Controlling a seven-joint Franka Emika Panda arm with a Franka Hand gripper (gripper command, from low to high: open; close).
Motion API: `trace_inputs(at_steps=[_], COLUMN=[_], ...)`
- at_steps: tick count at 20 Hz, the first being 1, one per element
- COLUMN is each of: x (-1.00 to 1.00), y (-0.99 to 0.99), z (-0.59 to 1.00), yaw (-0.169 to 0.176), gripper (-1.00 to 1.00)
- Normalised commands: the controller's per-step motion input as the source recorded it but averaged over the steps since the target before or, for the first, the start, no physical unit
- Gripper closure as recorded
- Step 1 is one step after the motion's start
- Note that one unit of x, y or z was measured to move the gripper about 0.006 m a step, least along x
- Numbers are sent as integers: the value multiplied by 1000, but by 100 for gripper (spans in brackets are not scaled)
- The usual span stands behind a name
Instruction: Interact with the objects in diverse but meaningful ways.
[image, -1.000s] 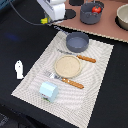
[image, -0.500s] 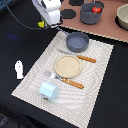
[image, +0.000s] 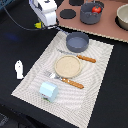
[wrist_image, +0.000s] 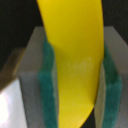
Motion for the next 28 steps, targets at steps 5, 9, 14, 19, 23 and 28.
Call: trace_inputs(at_steps=[5,9,14,19,23,28], x=[-8,-29,-40,-77,-17,30], y=[0,0,1,6,0,-386], z=[-257,-268,167,1000,1000,889], yaw=[0,0,-5,-42,-24,-24], gripper=[100,-100,-100,-100,-100,-100])
